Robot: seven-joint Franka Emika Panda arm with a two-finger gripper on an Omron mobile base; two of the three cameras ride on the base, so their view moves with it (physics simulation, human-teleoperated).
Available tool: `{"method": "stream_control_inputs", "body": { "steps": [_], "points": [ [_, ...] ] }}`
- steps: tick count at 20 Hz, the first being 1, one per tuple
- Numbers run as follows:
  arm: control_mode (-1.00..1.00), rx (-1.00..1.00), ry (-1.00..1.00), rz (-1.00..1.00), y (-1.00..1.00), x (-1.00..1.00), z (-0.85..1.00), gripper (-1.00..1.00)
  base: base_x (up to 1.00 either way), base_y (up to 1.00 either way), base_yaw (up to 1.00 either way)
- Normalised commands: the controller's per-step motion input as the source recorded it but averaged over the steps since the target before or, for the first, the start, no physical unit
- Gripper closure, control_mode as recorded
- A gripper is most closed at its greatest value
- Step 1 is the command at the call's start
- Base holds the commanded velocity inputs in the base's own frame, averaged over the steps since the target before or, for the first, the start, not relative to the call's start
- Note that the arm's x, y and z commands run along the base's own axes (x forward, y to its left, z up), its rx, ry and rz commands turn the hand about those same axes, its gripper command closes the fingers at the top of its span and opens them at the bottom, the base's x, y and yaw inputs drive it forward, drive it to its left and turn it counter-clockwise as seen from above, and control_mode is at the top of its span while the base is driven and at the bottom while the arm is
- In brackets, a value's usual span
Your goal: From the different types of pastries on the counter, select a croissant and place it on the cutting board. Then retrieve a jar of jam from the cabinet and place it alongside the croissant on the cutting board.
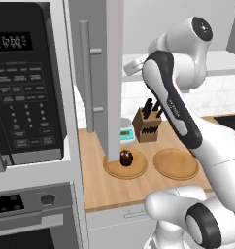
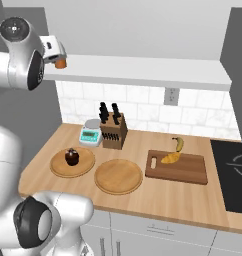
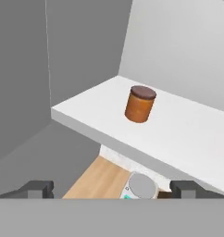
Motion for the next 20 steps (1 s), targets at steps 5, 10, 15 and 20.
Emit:
{"method": "stream_control_inputs", "body": {
  "steps": [5, 10, 15, 20],
  "points": [
    [-1.0, 0.02, 0.01, 0.0, 0.0, 0.36, 0.0, -1.0, 0.0, 0.0, 0.0],
    [-1.0, 0.01, 0.04, 0.0, 0.0, 0.48, 0.0, -1.0, 0.0, 0.0, 0.0],
    [-1.0, 0.0, 0.08, 0.0, 0.21, 0.28, 0.0, -1.0, 0.0, 0.0, 0.0],
    [-1.0, 0.01, 0.04, 0.0, 0.14, 0.33, 0.0, -1.0, 0.0, 0.0, 0.0]
  ]
}}
